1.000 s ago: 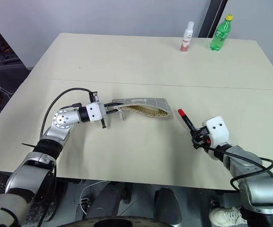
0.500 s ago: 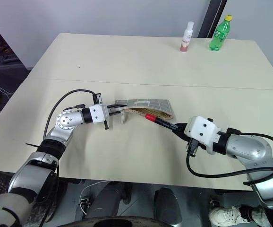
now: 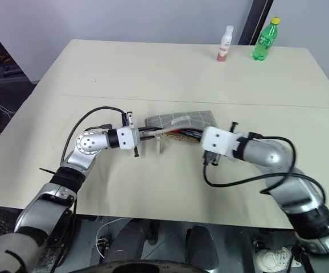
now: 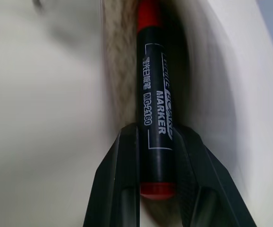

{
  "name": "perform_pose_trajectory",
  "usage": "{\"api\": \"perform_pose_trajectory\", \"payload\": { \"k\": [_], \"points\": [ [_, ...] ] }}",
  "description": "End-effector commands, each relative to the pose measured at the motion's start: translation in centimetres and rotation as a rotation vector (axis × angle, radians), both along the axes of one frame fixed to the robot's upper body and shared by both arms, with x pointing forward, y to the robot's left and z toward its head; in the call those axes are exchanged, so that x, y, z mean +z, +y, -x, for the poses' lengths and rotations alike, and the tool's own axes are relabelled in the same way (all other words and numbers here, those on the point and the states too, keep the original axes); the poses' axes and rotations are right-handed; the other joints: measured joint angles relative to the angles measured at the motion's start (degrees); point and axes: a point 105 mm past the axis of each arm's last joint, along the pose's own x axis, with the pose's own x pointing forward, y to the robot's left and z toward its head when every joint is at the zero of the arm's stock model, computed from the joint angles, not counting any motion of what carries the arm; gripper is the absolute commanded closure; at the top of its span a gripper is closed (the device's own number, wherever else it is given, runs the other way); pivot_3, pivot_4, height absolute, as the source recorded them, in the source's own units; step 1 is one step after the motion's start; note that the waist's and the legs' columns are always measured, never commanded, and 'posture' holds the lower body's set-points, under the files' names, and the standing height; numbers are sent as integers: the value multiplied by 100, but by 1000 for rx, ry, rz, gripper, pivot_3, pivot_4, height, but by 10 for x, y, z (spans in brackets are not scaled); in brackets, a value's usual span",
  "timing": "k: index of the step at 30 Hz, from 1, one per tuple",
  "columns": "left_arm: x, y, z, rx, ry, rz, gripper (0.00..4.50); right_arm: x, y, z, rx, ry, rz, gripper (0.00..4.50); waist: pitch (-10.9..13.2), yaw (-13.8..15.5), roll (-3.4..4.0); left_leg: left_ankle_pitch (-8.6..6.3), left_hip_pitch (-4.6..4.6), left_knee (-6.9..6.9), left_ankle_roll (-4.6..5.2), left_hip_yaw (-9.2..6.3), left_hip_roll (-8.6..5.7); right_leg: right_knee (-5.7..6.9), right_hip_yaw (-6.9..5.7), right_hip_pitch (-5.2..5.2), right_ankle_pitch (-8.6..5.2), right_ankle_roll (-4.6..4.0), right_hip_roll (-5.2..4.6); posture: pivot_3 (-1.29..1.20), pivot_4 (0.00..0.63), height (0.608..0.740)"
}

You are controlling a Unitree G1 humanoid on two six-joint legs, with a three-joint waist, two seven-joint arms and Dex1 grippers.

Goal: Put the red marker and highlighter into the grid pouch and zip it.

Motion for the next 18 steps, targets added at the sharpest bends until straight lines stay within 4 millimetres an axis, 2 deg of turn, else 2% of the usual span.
{"api": "perform_pose_trajectory", "payload": {
  "k": [1,5,8,10,12,14,16,18],
  "points": [
    [8,-5,3,-27,-33,-1,4500,13,14,-2,29,-60,-15,4093,0,-1,0,0,-1,0,0,0,0,0,0,-1,0,0,1,0,150,740],
    [6,1,-1,-5,-12,-8,4500,21,25,-3,62,-87,-23,4093,0,-5,0,1,1,1,-1,0,0,5,-1,0,0,0,7,0,150,740],
    [9,0,0,-10,-5,10,4500,11,28,-4,104,-88,32,4093,0,-5,0,1,3,2,-2,0,0,6,0,1,1,0,9,0,150,740],
    [11,-1,0,-14,-5,12,4500,10,24,-8,101,-88,56,3066,0,-2,0,2,2,2,-2,0,-2,6,0,1,1,0,10,0,150,740],
    [12,2,-2,-5,2,14,4500,15,19,-8,84,-99,40,2245,0,-2,0,2,2,1,-2,0,-3,6,0,0,0,0,9,0,150,740],
    [12,4,-3,5,5,14,4500,19,16,-6,78,-103,19,1145,0,-6,0,2,1,1,-2,0,-3,6,-1,0,1,0,9,0,150,740],
    [9,8,-4,17,19,13,4500,30,13,6,81,-63,-93,159,0,3,0,2,2,1,-2,0,-2,6,0,1,1,1,9,0,150,740],
    [7,9,-3,25,30,19,4500,38,12,24,122,-18,-170,159,0,17,0,2,0,2,-2,-2,-3,5,-3,3,1,1,8,0,150,740]
  ]
}}
